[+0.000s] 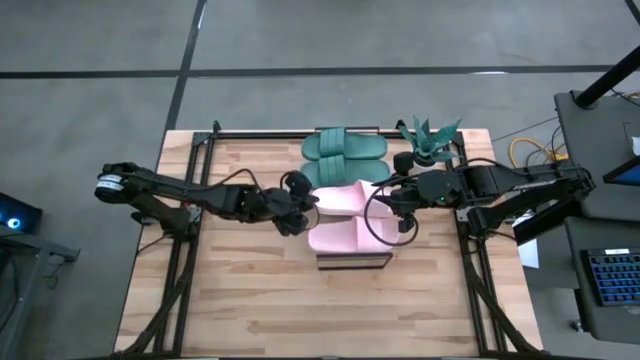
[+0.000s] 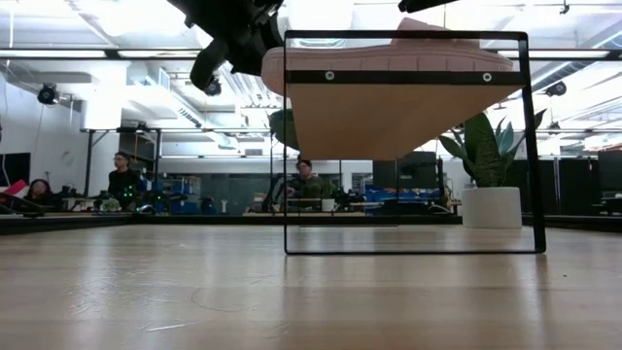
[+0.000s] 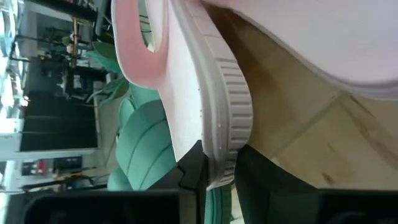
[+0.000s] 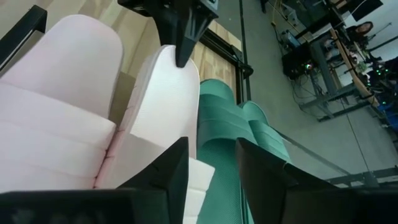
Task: Pick and place slides into the shelf
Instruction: Put the left pink slipper on the shelf
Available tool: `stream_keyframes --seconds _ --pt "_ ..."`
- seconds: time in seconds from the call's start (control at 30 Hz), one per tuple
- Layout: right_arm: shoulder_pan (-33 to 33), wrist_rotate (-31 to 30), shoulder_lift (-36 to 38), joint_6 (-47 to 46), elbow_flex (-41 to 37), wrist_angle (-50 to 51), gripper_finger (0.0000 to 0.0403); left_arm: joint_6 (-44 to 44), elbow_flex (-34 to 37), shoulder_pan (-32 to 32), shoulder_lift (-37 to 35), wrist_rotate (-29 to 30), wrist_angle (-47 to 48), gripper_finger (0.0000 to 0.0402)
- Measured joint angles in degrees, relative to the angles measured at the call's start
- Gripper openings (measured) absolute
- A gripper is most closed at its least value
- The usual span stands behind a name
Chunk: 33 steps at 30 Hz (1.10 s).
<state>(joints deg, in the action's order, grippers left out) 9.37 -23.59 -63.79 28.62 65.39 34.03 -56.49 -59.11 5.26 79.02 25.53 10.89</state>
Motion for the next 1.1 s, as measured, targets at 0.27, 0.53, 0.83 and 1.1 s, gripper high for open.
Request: stream_keyframes --seconds 0.27,0.53,0.83,1.1 --pt "0.0 0.0 0.0 0.0 0.0 0.0 0.0125 -5.1 0.4 1.9 -0.1 1.6 -0.3 0.0041" --pt "0.0 0.0 0.0 0.4 0.0 0.1 0.0123 -5.6 1.3 1.9 1.5 2.1 -0.2 0.0042" --pt "0.0 0.0 0.0 0.5 0.0 0.1 0.0131 -6.0 1.3 1.9 1.6 2.6 -0.5 0.0113" --pt "0.0 0.0 0.0 0.4 0.0 0.1 0.0133 -5.1 1.2 2.2 1.6 3.6 -0.7 0.0214"
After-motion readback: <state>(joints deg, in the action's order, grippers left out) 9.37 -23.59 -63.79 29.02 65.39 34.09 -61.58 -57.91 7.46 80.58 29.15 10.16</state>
